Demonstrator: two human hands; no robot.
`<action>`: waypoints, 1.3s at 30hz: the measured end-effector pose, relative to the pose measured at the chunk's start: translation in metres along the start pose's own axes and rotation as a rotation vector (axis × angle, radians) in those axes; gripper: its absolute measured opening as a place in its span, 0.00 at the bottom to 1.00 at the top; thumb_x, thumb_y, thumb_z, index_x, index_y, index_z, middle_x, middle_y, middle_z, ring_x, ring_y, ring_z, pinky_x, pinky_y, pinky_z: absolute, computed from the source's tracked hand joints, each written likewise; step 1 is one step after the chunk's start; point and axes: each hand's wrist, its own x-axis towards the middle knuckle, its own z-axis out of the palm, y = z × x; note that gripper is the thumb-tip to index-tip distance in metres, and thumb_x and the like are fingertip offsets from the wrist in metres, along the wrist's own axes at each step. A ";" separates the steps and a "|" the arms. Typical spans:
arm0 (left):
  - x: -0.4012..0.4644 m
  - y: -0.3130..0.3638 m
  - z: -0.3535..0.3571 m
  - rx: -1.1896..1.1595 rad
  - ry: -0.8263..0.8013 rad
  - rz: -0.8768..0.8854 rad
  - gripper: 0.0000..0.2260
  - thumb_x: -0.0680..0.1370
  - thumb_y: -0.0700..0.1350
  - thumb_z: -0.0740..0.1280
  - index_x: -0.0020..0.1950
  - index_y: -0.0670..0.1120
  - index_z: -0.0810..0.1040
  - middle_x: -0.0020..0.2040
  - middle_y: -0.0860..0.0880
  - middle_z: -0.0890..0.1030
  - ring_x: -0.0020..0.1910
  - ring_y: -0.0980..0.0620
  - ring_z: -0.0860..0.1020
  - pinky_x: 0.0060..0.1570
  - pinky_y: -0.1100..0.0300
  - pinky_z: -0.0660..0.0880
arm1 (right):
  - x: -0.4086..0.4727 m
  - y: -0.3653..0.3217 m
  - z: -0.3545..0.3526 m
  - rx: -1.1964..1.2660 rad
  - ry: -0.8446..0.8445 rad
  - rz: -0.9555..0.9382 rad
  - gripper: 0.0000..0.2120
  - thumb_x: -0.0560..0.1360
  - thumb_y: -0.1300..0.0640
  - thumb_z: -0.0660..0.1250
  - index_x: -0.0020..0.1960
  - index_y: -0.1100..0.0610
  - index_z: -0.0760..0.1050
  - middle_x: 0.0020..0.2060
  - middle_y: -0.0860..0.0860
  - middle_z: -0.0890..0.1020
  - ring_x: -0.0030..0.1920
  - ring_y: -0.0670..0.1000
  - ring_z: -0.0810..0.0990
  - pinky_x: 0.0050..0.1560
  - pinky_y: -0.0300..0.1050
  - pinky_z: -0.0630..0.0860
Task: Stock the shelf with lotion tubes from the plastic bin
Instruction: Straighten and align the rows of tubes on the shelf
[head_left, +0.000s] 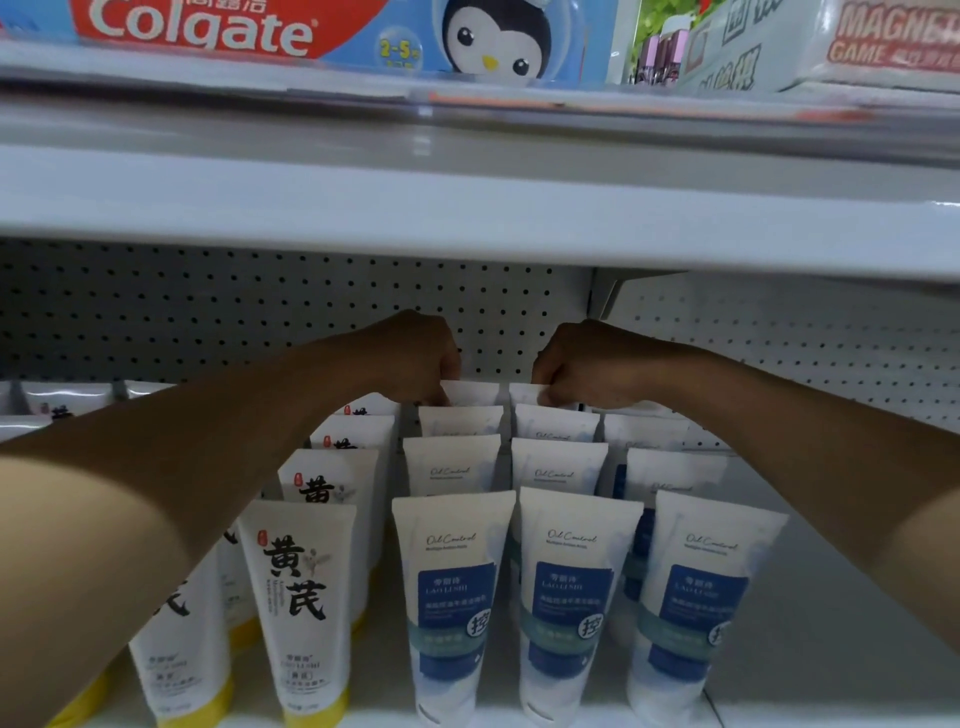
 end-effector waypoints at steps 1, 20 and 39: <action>0.000 0.000 0.000 0.001 0.001 -0.002 0.15 0.75 0.45 0.69 0.60 0.42 0.77 0.58 0.46 0.79 0.56 0.49 0.76 0.49 0.66 0.67 | 0.000 0.000 0.000 0.002 -0.003 0.000 0.07 0.76 0.57 0.65 0.39 0.58 0.77 0.35 0.46 0.74 0.41 0.47 0.73 0.38 0.35 0.67; -0.003 -0.005 0.002 -0.055 0.015 0.010 0.15 0.74 0.46 0.70 0.59 0.44 0.79 0.59 0.47 0.78 0.49 0.54 0.73 0.50 0.66 0.67 | -0.006 0.010 0.004 0.147 0.080 0.077 0.06 0.75 0.58 0.66 0.50 0.50 0.78 0.53 0.48 0.75 0.50 0.46 0.72 0.44 0.36 0.68; -0.012 -0.006 -0.003 -0.133 0.070 -0.053 0.14 0.74 0.45 0.70 0.59 0.46 0.79 0.59 0.48 0.79 0.55 0.51 0.76 0.53 0.64 0.68 | -0.011 0.013 0.005 0.250 0.086 0.066 0.07 0.76 0.59 0.65 0.51 0.52 0.79 0.51 0.46 0.78 0.46 0.42 0.73 0.39 0.25 0.66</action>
